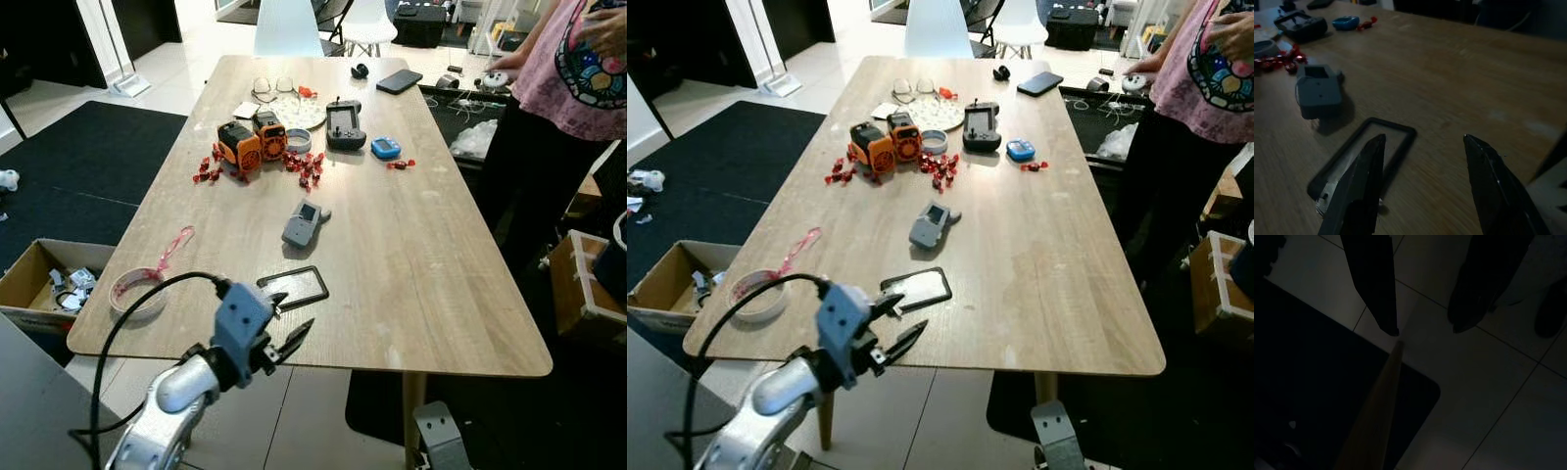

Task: Hang keys on a hook

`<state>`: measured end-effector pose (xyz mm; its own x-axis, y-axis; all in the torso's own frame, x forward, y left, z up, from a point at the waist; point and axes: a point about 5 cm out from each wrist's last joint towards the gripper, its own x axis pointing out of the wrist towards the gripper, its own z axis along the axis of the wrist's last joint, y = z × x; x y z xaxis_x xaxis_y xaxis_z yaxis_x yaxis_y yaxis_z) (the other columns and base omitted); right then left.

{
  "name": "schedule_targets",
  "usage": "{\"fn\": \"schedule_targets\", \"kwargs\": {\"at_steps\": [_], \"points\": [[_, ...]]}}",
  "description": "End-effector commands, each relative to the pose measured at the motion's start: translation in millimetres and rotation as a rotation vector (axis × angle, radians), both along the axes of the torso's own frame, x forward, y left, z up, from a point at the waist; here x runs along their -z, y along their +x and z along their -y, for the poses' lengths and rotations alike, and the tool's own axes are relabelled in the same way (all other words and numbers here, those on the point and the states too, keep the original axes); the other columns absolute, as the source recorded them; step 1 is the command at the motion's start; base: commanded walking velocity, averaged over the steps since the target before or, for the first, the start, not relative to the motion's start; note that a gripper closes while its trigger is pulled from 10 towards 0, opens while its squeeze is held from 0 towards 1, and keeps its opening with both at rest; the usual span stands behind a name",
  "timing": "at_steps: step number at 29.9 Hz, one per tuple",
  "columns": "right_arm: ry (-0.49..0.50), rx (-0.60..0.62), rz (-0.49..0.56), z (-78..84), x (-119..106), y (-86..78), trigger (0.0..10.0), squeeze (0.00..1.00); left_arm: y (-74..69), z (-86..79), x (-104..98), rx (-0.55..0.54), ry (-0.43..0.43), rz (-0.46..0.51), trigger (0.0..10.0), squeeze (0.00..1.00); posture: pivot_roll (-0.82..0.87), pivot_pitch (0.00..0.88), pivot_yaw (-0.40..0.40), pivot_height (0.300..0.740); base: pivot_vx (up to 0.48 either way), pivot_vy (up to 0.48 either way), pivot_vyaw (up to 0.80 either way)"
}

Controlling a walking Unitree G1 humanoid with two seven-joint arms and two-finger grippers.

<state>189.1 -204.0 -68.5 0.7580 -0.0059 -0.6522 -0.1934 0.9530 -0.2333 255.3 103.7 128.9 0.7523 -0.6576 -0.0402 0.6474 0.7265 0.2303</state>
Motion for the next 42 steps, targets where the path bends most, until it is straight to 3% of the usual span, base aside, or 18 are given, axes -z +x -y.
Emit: {"fn": "schedule_targets", "kwargs": {"at_steps": [1,6,11,21,24,26,33,36,42], "points": [[0.0,0.001,-0.021,0.1,2,-3.6,10.0,0.0,1.1,8.2,13,-0.019,0.049,-0.03,10.0,0.0,0.02,0.106,-0.003,0.74,0.0,0.0,0.0],[0.0,0.002,-0.02,0.3,2,-3.6,10.0,0.0,7.3,16.2,22,-0.052,0.104,-0.038,10.0,0.0,0.02,0.107,-0.001,0.74,0.0,0.0,0.0],[-0.002,0.006,-0.019,1.2,2,-4.2,10.0,0.0,19.8,25.9,27,-0.169,0.168,-0.015,10.0,0.0,0.01,0.108,0.001,0.74,0.0,0.0,0.0],[-0.003,0.011,-0.019,1.7,3,-5.0,10.0,0.0,38.8,23.0,23,-0.352,0.175,0.039,10.0,0.0,0.01,0.109,0.004,0.74,0.0,0.0,0.0],[-0.002,0.012,-0.018,1.6,3,-5.0,10.0,0.0,41.3,16.9,25,-0.363,0.224,0.06,10.0,0.0,0.01,0.108,0.005,0.74,0.0,0.0,0.0],[-0.002,0.012,-0.018,1.3,3,-4.8,10.0,0.0,42.5,6.8,29,-0.344,0.301,0.083,10.0,0.0,0.01,0.107,0.004,0.74,0.0,0.0,0.0],[-0.002,0.012,-0.017,1.0,2,-3.7,10.0,0.0,45.1,-14.9,36,-0.343,0.41,0.103,10.0,0.0,0.01,0.106,0.003,0.74,0.0,0.0,0.0],[-0.003,0.012,-0.017,1.0,2,-3.6,10.0,0.0,45.3,-17.5,37,-0.344,0.421,0.104,10.0,0.0,0.01,0.106,0.003,0.74,0.0,0.0,0.0],[-0.004,0.014,-0.017,1.5,2,-2.9,10.0,0.0,48.0,-39.6,37,-0.339,0.472,0.118,10.0,0.0,0.01,0.104,0.004,0.74,0.0,0.0,0.0]]}}
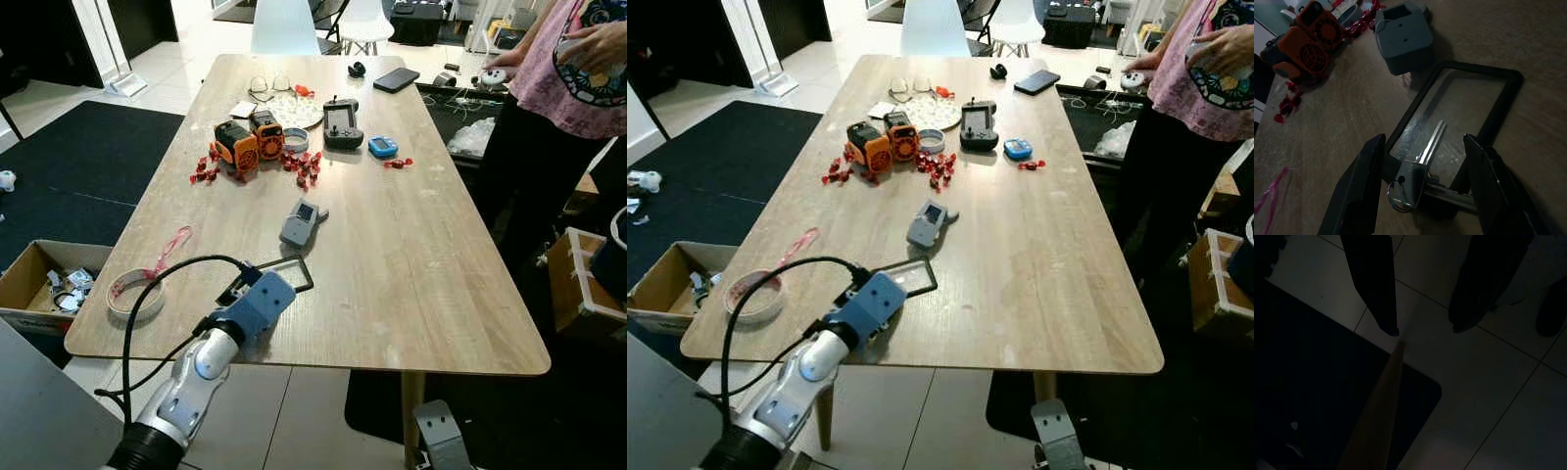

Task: Hang keys on a hook

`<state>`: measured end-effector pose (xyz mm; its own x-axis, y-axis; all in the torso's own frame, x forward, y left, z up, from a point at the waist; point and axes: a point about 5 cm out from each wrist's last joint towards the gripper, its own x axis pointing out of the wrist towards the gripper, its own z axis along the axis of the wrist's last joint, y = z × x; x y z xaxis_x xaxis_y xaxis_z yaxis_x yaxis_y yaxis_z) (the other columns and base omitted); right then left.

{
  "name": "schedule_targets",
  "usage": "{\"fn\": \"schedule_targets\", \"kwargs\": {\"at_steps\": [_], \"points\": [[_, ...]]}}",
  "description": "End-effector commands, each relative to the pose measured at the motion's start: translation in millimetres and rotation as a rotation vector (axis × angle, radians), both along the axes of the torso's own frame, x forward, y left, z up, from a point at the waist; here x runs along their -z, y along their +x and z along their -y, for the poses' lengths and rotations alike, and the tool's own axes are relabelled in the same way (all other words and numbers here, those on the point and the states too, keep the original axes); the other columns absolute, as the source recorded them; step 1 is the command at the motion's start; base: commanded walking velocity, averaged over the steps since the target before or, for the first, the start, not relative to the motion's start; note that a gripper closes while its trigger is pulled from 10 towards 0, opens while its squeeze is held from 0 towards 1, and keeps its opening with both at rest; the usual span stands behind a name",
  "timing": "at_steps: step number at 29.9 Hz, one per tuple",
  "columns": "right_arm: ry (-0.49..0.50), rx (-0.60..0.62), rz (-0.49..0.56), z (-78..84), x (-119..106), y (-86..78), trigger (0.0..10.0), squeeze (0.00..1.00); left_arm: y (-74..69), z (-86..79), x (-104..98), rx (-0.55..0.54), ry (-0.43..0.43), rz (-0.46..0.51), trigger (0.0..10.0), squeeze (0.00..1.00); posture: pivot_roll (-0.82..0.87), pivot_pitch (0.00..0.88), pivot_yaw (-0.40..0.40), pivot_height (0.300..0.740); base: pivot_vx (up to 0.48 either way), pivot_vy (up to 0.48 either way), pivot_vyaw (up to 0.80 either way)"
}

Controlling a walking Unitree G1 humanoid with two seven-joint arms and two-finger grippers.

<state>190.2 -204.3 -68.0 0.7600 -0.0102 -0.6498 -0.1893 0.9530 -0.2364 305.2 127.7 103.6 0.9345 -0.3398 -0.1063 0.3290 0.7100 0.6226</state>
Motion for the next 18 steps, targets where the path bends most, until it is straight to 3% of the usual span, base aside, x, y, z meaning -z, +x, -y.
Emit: {"fn": "schedule_targets", "kwargs": {"at_steps": [1,6,12,18], "points": [[-0.002,0.012,-0.021,1.6,2,-4.1,10.0,0.0,-1.3,-23.0,11,0.008,0.062,-0.056,10.0,0.0,0.01,0.103,0.003,0.74,0.0,0.0,0.0],[-0.003,0.011,-0.022,2.0,3,-4.2,10.0,0.0,-0.6,-36.2,10,0.048,0.082,-0.064,10.0,0.0,0.01,0.102,0.003,0.74,0.0,0.0,0.0],[-0.003,0.011,-0.021,2.5,2,-3.7,10.0,0.0,6.1,-63.5,5,-0.04,0.09,-0.066,10.0,0.0,0.01,0.101,0.002,0.74,0.0,0.0,0.0],[-0.005,0.008,-0.024,2.6,3,-4.8,10.0,0.0,6.7,-69.1,3,-0.044,0.078,-0.063,10.0,0.0,0.01,0.097,0.0,0.74,0.0,0.0,0.0]]}}
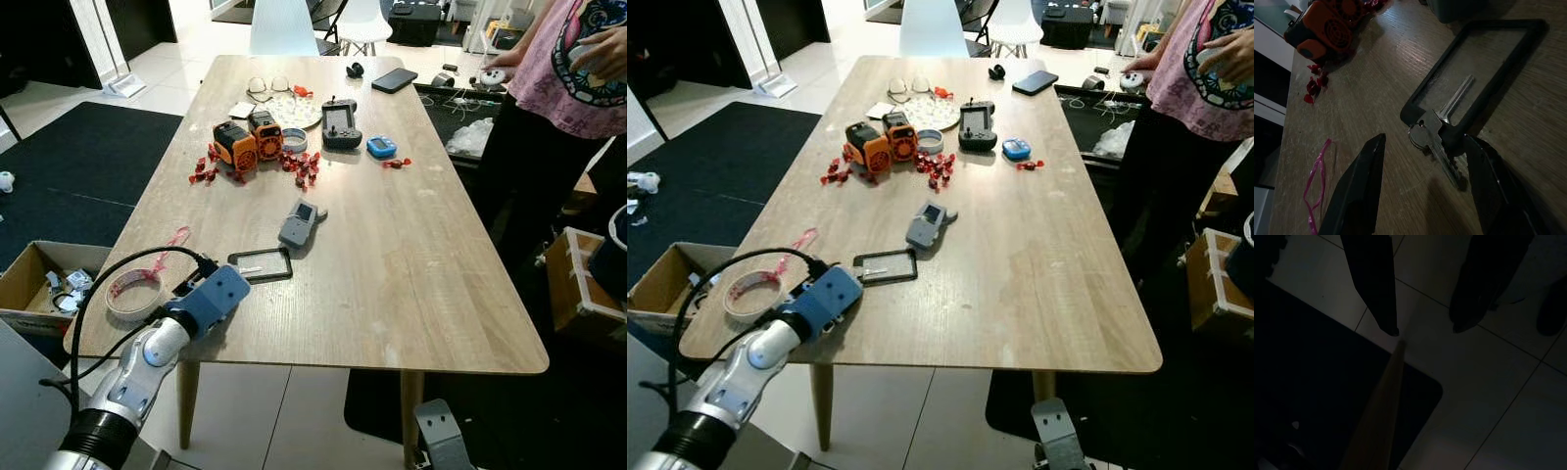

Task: Hang keys on a hook

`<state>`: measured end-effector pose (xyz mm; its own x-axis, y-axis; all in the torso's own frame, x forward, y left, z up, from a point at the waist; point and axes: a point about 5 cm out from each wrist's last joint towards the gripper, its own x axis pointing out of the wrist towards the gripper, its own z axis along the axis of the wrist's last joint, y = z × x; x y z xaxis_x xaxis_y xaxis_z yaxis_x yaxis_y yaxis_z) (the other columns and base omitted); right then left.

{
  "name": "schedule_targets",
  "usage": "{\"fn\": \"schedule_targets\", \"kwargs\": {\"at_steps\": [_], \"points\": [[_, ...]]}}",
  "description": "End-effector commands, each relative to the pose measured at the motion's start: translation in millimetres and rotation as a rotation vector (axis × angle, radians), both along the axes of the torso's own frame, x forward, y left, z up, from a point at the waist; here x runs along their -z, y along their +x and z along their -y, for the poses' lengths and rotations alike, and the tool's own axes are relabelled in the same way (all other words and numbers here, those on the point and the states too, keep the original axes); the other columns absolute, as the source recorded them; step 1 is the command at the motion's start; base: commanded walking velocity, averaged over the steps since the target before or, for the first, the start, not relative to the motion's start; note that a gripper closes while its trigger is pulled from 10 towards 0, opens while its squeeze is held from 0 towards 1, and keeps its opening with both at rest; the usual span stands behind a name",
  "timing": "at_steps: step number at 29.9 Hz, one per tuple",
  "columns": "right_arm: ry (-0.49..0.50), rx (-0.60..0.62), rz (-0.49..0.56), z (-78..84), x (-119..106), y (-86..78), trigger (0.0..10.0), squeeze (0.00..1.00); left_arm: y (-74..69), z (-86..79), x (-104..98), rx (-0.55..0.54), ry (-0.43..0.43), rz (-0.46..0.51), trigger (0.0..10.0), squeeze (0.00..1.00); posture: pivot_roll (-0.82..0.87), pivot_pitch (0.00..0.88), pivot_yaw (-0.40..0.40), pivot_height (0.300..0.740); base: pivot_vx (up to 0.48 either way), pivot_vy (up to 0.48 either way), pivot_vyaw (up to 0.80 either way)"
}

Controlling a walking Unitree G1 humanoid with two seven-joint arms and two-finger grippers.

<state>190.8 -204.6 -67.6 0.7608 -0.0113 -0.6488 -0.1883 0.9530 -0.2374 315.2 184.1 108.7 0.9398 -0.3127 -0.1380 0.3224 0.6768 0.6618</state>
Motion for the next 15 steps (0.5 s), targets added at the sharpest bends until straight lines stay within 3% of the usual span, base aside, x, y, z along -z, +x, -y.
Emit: {"fn": "schedule_targets", "kwargs": {"at_steps": [1,9,15], "points": [[-0.004,0.007,-0.026,2.4,3.1,-5.6,10.0,0.0,-3.4,-13.3,8.1,-0.025,0.012,-0.051,10.0,0.0,0.01,0.097,0.0,0.74,0.0,0.0,0.0],[-0.006,0.009,-0.026,3.2,3.3,-6.4,10.0,0.0,-7.7,-17.2,11.4,-0.028,-0.085,-0.086,10.0,0.0,0.01,0.09,0.001,0.74,0.0,0.0,0.0],[-0.006,0.005,-0.027,3.0,3.4,-6.6,10.0,0.0,-11.7,-9.6,12.1,0.027,-0.205,-0.151,10.0,0.0,0.01,0.091,-0.002,0.74,0.0,0.0,0.0]]}}
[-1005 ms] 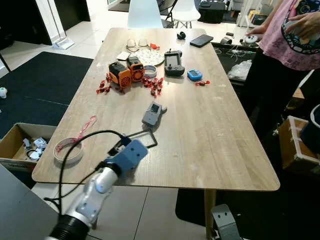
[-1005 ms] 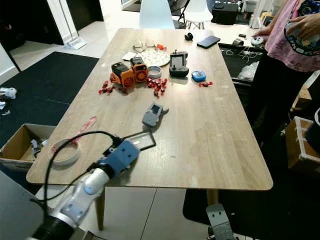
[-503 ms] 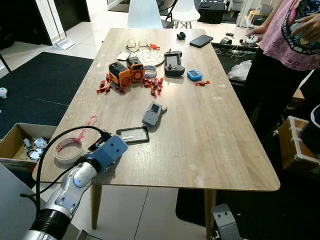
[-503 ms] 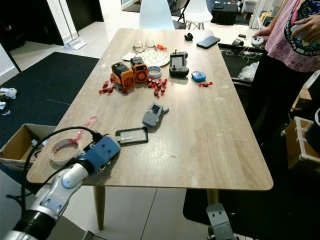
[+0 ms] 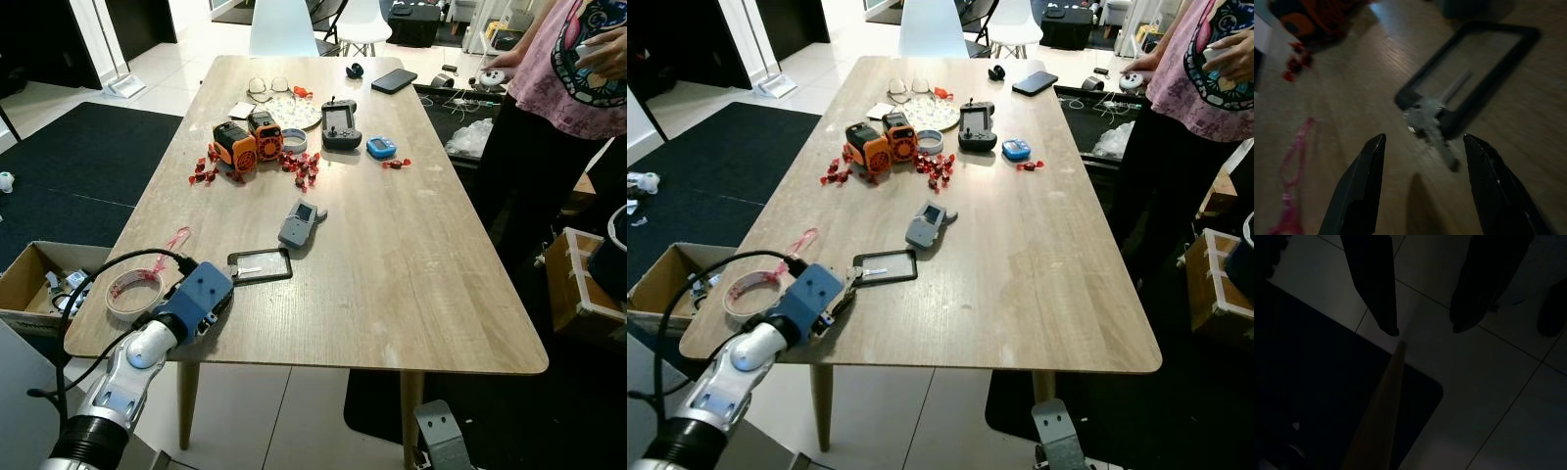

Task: Hang keys on a hook

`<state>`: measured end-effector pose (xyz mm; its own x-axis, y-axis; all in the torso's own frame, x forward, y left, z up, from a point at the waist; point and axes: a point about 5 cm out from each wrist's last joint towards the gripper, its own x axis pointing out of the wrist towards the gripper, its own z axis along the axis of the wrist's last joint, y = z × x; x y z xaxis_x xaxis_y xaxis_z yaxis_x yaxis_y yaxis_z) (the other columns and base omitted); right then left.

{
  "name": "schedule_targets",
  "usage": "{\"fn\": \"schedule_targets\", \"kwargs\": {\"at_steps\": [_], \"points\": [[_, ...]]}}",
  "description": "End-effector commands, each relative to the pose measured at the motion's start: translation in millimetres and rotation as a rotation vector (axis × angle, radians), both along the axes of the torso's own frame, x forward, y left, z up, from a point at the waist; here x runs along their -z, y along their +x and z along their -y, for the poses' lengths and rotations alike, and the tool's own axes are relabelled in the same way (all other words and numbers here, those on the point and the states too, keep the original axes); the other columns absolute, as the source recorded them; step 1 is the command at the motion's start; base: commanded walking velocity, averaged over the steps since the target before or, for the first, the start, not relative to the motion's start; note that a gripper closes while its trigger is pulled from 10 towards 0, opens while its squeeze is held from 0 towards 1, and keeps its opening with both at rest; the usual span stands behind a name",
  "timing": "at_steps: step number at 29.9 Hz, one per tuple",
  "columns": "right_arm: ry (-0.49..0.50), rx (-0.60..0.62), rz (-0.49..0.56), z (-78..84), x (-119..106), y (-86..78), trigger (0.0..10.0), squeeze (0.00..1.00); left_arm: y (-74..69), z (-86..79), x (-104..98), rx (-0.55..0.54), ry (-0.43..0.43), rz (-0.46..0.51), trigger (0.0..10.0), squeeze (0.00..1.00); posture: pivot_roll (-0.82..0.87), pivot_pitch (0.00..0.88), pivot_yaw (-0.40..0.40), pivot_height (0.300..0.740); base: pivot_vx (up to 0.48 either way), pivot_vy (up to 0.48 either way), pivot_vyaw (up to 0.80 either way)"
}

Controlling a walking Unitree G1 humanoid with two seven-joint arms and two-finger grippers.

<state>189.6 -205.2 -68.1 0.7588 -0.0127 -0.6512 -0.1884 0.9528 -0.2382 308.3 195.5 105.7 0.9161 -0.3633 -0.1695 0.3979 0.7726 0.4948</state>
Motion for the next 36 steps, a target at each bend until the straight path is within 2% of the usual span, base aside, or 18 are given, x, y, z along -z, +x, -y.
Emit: {"fn": "schedule_targets", "kwargs": {"at_steps": [1,7,8,9,11,14,17,19,25,29,36], "points": [[-0.005,0.005,-0.024,2.3,3,-5.4,10.0,0.0,-4.8,1.8,9,0.006,-0.025,-0.051,10.0,0.0,0.01,0.091,-0.002,0.74,0.0,0.0,0.0],[-0.005,0.005,-0.024,2.3,3,-5.4,10.0,0.0,-4.8,1.8,9,0.006,-0.025,-0.051,10.0,0.0,0.01,0.091,-0.002,0.74,0.0,0.0,0.0],[-0.002,0.003,-0.022,1.4,3,-4.6,10.0,0.0,-8.5,10.5,15,0.024,-0.164,-0.193,10.0,0.0,0.01,0.097,0.0,0.74,0.0,0.0,0.0],[-0.001,0.003,-0.02,1.0,3,-4.2,10.0,0.0,-11.2,17.2,19,0.035,-0.238,-0.267,10.0,0.0,0.01,0.097,0.0,0.74,0.0,0.0,0.0],[0.001,0.004,-0.02,0.6,2,-4.1,10.0,0.0,-14.4,26.2,23,0.04,-0.32,-0.349,10.0,0.0,0.01,0.098,0.001,0.74,0.0,0.0,0.0],[0.001,0.005,-0.02,0.5,3,-4.3,10.0,0.0,-15.5,35.3,25,0.011,-0.395,-0.395,10.0,0.0,0.01,0.101,0.001,0.74,0.0,0.0,0.0],[0.002,0.005,-0.02,0.5,3,-4.6,10.0,0.0,-15.1,41.6,27,-0.02,-0.432,-0.411,10.0,0.0,0.01,0.102,0.002,0.74,0.0,0.0,0.0],[0.002,0.005,-0.021,0.4,3,-4.8,10.0,0.0,-12.8,45.5,27,-0.051,-0.453,-0.397,10.0,0.0,0.01,0.102,0.002,0.74,0.0,0.0,0.0],[0.003,0.006,-0.02,-0.1,3,-4.8,10.0,0.0,-4.0,45.6,16,-0.144,-0.445,-0.302,10.0,0.0,0.01,0.103,0.003,0.74,0.0,0.0,0.0],[0.003,0.007,-0.019,-0.6,3,-4.7,10.0,0.0,3.2,38.7,7,-0.271,-0.412,-0.203,10.0,0.0,0.01,0.102,0.004,0.74,0.0,0.0,0.0],[0.004,0.007,-0.021,-1.2,3,-4.9,10.0,0.0,1.4,40.8,3,-0.314,-0.407,-0.123,10.0,0.0,0.01,0.104,0.003,0.74,0.0,0.0,0.0]]}}
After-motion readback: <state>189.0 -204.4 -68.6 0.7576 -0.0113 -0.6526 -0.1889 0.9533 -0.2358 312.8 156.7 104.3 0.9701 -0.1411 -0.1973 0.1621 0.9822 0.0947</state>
